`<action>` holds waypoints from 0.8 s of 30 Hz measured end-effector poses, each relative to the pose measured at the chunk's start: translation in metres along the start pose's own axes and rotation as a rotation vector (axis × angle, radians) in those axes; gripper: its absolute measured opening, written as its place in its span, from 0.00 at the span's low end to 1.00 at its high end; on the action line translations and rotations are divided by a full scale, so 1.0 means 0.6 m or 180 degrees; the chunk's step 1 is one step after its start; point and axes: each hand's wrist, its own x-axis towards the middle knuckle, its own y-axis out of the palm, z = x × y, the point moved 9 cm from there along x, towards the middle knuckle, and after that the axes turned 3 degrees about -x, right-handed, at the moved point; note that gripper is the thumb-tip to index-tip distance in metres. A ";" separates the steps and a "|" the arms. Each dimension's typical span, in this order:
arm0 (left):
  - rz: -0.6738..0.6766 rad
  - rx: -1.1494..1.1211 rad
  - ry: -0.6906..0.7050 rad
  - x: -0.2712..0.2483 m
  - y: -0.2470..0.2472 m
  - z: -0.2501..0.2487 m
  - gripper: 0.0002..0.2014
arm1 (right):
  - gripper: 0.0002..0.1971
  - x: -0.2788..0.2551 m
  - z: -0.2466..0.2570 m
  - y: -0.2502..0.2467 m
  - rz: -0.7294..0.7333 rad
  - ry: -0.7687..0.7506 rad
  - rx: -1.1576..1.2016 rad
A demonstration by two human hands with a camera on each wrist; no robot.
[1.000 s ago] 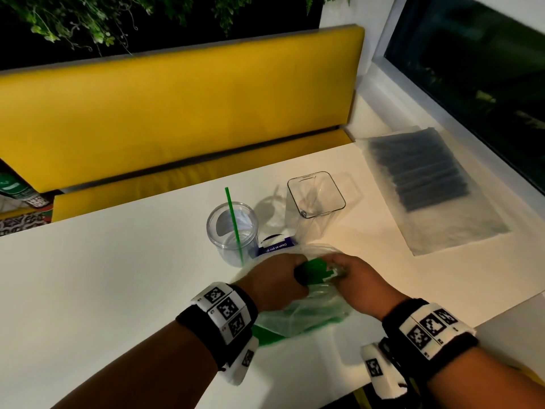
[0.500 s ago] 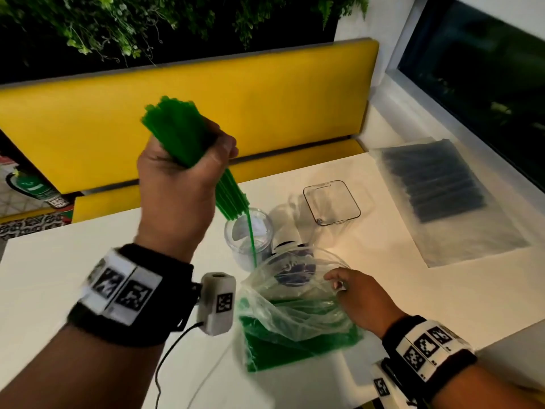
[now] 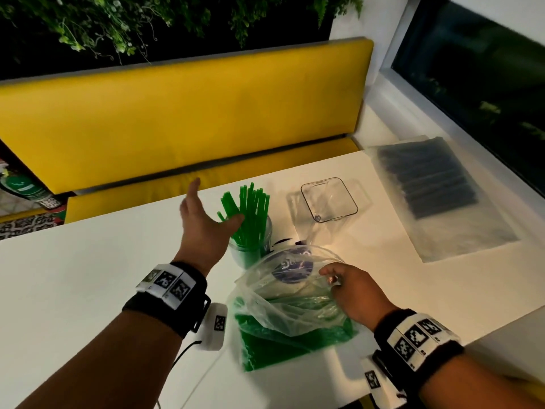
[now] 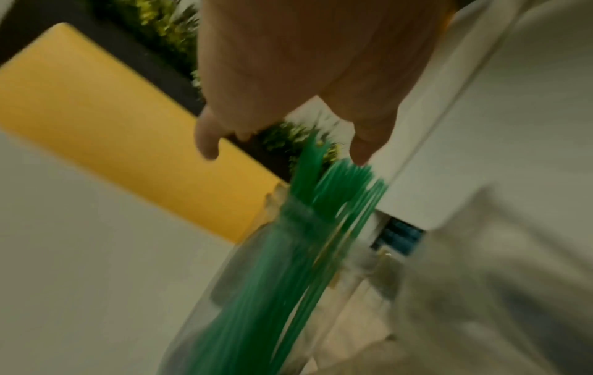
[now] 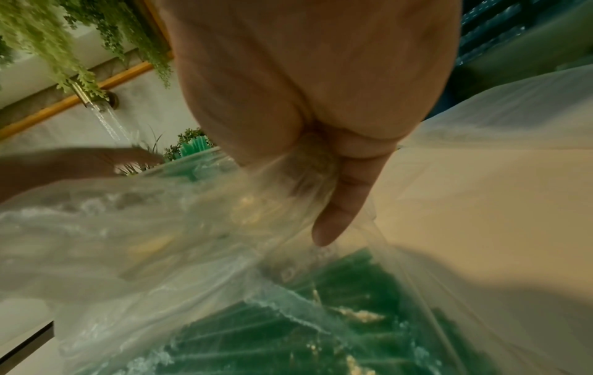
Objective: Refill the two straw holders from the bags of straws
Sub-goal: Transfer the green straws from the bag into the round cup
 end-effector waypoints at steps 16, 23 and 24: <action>0.3221 0.2259 0.0412 -0.229 0.322 0.094 0.16 | 0.36 -0.048 0.058 -0.004 0.0287 -0.0880 0.0263; 0.3057 0.2217 0.0798 -0.235 0.335 0.094 0.15 | 0.34 -0.059 0.071 -0.025 -0.0050 -0.1167 -0.0027; 0.2958 0.2186 0.0910 -0.232 0.335 0.086 0.13 | 0.32 -0.052 0.058 -0.026 -0.0141 -0.1066 -0.0214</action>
